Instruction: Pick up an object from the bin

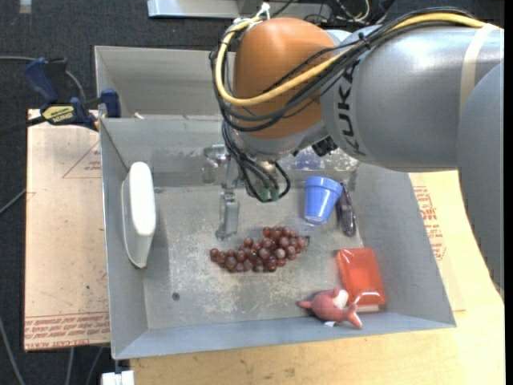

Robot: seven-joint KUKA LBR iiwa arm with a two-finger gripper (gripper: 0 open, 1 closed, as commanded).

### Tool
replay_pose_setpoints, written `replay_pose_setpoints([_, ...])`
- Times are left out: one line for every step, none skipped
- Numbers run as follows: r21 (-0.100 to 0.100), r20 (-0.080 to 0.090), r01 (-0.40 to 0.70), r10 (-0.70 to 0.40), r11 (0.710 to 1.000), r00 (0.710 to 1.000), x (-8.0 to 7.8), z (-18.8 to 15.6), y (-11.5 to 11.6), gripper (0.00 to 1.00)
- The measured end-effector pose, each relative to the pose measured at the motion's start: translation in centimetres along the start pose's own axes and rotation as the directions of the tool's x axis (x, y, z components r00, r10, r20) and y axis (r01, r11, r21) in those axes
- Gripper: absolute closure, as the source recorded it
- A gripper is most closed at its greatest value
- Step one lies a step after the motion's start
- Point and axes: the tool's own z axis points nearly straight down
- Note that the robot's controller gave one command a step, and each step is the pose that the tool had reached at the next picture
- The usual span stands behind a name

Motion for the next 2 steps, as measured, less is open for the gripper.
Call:
replay_pose_setpoints([0.001,-0.001,0.25,-0.25,0.968,0.968,0.8,2.4,-5.8,0.0])
replay_pose_setpoints([0.004,0.0,0.343,-0.343,0.939,0.939,4.1,4.8,-6.9,0.0])
